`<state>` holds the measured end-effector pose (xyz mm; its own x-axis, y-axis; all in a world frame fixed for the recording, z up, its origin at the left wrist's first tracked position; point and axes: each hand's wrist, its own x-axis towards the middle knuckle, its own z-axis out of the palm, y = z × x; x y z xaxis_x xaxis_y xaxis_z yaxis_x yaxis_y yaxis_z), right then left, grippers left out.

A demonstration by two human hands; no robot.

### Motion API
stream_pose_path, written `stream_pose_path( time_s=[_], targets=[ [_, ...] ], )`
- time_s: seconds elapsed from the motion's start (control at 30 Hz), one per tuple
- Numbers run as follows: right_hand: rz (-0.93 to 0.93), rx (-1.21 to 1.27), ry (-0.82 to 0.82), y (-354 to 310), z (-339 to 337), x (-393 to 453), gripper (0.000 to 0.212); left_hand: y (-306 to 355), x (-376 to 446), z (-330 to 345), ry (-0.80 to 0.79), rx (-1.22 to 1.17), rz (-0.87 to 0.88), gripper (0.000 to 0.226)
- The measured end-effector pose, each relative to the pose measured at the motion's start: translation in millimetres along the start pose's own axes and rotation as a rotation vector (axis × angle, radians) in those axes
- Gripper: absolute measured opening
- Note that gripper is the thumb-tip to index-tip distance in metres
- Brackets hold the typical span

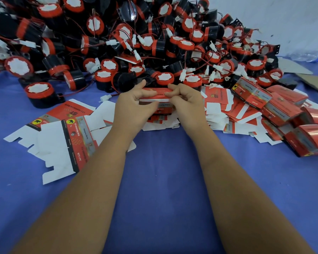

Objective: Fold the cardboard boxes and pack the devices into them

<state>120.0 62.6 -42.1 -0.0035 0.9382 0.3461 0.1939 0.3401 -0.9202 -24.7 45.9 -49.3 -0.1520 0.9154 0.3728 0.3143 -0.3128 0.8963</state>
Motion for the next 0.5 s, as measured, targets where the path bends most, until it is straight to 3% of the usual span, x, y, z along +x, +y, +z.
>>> stream_pose_path(
  time_s=[0.2, 0.43, 0.5],
  targets=[
    [-0.007, -0.082, 0.05, 3.4, 3.4, 1.6, 0.034, 6.1, -6.6, 6.9, 0.123, 0.533, 0.319, 0.025],
    [-0.162, -0.283, -0.01, 8.0, 5.9, 1.4, 0.003, 11.4, -11.8, 9.1, 0.106, 0.668, 0.264, 0.022],
    [-0.155, -0.343, -0.051, 6.5, 7.5, -0.6, 0.008, 13.4, -13.7, 9.6, 0.102, 0.667, 0.244, 0.021]
  ],
)
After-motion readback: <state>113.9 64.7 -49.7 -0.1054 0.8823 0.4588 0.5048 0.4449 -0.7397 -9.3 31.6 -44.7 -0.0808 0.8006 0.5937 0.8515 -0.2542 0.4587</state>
